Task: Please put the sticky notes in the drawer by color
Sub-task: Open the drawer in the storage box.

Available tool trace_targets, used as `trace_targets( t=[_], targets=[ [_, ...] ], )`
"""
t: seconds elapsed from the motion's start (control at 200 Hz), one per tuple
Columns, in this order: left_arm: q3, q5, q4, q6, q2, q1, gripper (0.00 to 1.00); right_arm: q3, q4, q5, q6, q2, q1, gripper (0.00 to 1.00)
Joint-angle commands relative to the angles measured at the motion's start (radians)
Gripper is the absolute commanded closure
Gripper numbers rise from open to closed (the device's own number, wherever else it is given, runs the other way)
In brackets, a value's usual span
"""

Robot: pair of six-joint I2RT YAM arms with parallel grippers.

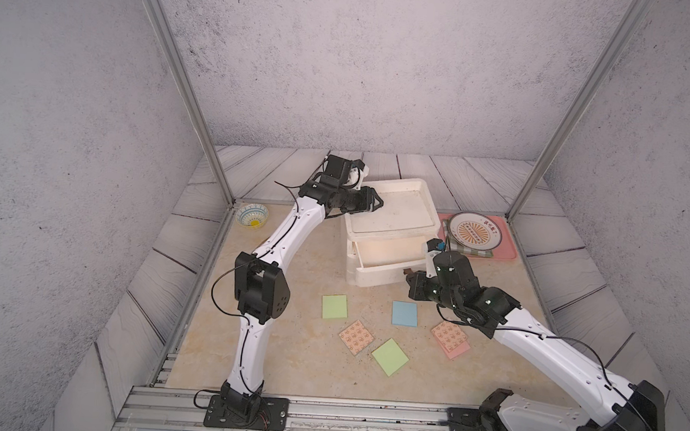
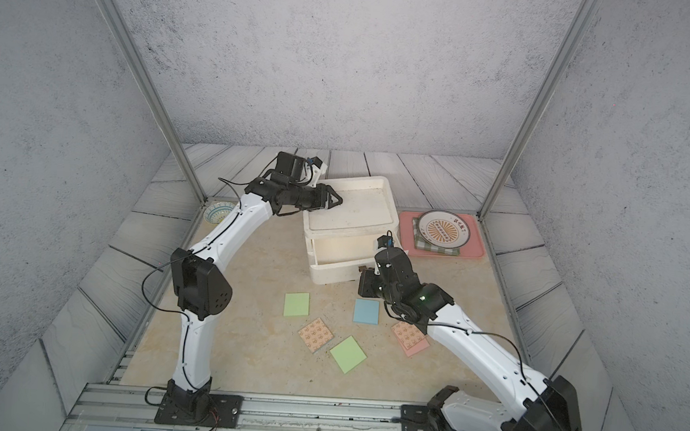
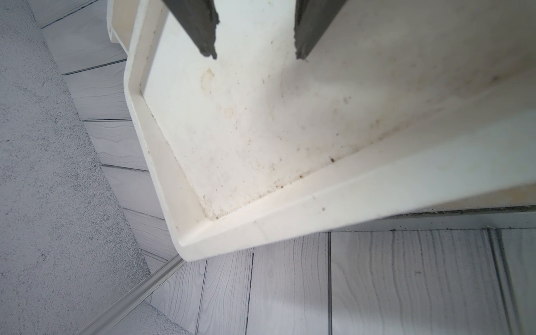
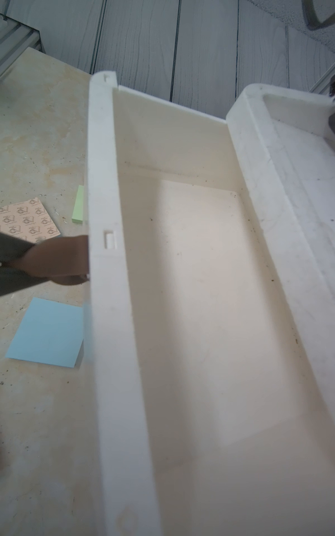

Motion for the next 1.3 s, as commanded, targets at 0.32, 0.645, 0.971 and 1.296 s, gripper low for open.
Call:
trace_targets(
  t=[0.32,0.645,0.971,1.296],
  targets=[
    [0.047,-0.015,-0.234,0.036,0.131,-0.008,0.48,0.124,-0.063,0.042,-0.045,0.008,-0.006,0.68],
    [0.18,0.001,-0.3,0.037,0.051,-0.009,0.41,0.136,-0.213,0.159,-0.056,-0.154,-0.007,0.49],
    [0.272,-0.014,-0.357,0.043,-0.062,-0.001,0.36,-0.098,-0.483,0.342,0.137,-0.387,-0.013,0.14],
    [-0.414,-0.177,-0.143,0.044,-0.553,0.107,0.23,-0.286,-0.383,0.196,0.158,-0.199,-0.251,0.01]
  ],
)
